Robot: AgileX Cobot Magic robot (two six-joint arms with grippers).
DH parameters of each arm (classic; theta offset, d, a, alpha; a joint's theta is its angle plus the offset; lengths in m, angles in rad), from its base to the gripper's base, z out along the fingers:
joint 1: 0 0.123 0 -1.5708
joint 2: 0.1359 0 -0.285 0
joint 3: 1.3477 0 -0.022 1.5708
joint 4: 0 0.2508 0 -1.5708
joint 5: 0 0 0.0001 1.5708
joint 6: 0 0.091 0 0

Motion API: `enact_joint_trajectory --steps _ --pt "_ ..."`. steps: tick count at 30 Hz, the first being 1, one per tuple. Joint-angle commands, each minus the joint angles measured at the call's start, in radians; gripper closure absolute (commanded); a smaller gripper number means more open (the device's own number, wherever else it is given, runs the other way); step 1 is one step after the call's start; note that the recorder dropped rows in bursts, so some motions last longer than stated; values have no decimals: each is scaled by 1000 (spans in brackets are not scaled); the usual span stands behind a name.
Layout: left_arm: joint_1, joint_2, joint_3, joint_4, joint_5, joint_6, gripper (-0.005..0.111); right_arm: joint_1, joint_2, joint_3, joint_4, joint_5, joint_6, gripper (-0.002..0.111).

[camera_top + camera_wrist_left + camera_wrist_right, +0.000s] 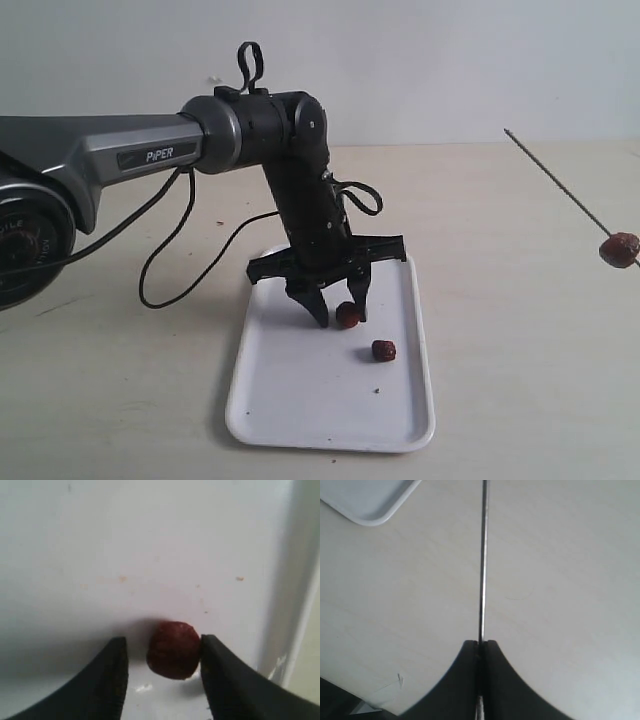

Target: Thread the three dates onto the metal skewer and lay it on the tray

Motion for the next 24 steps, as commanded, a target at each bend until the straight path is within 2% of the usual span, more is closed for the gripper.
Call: enact_joint_trajectory --steps 1,9,13,24 --pt "15 -9 6 17 8 20 60 1 -8 -9 -6 -16 -5 108" --pt "24 -9 6 -4 -7 -22 60 1 -8 -9 -6 -16 -5 108" --pt "24 -9 -15 -12 -9 72 60 1 -8 -9 -6 -20 -5 108" --pt "24 -9 -51 -12 -3 74 60 1 -8 -9 0 -30 -5 108"
